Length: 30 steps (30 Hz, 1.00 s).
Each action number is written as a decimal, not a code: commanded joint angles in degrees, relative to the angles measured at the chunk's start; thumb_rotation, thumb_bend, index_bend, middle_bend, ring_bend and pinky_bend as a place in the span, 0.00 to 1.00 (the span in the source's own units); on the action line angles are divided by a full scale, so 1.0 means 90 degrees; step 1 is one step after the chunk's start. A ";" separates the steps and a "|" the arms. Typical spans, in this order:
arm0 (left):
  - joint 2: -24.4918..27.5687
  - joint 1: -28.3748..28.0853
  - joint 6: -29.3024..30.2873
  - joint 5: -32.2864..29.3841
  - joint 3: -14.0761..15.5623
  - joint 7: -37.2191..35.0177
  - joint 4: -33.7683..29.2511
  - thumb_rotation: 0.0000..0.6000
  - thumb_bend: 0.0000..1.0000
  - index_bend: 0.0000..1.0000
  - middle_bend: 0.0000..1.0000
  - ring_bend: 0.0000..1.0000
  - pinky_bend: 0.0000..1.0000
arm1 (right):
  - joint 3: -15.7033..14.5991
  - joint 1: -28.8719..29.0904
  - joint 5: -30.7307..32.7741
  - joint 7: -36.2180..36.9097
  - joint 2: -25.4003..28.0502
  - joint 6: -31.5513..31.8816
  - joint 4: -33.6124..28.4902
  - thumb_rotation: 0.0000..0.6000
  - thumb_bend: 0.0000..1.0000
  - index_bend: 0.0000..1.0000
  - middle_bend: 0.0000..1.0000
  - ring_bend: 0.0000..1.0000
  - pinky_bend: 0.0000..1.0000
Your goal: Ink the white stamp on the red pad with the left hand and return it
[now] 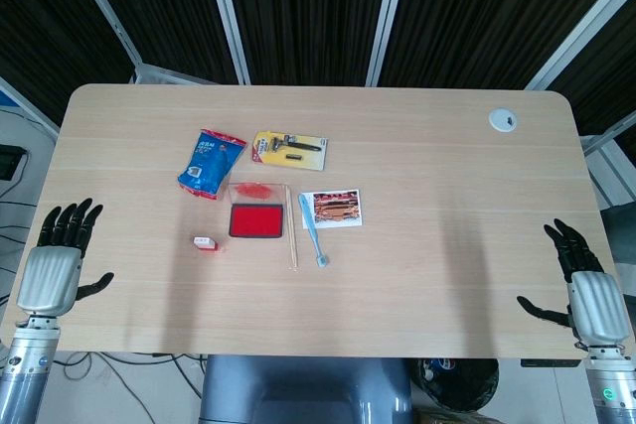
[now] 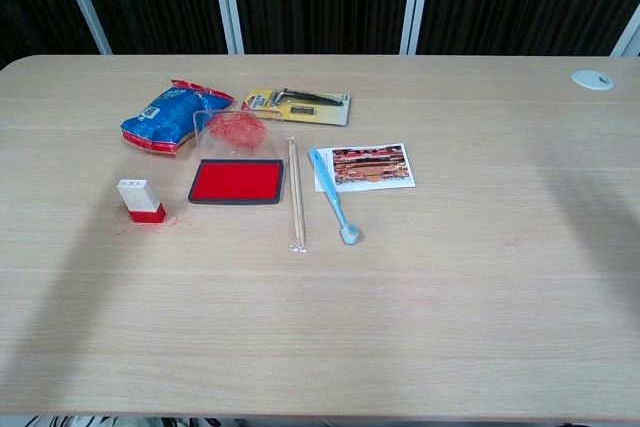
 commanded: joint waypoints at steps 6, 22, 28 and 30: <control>0.0012 0.0004 -0.0004 -0.0012 0.0000 -0.0002 0.0005 1.00 0.00 0.00 0.00 0.00 0.00 | 0.0001 0.0004 0.0007 -0.0022 0.0003 -0.0009 -0.0018 1.00 0.07 0.00 0.00 0.00 0.19; -0.0021 -0.0121 -0.0248 -0.0056 0.0011 0.0154 -0.0021 1.00 0.00 0.00 0.00 0.00 0.00 | 0.0035 0.0013 0.0115 -0.0010 -0.0002 -0.0065 -0.0024 1.00 0.08 0.00 0.00 0.00 0.19; -0.0021 -0.0364 -0.0650 -0.0151 -0.0014 0.0578 -0.0091 1.00 0.00 0.00 0.00 0.00 0.00 | 0.0034 0.0021 0.0124 0.0028 0.0009 -0.0095 -0.0037 1.00 0.08 0.00 0.00 0.00 0.19; -0.0033 -0.0473 -0.0842 -0.0241 -0.0042 0.0719 -0.0139 1.00 0.00 0.00 0.00 0.00 0.00 | 0.0035 0.0026 0.0130 0.0040 0.0009 -0.0109 -0.0041 1.00 0.08 0.00 0.00 0.00 0.19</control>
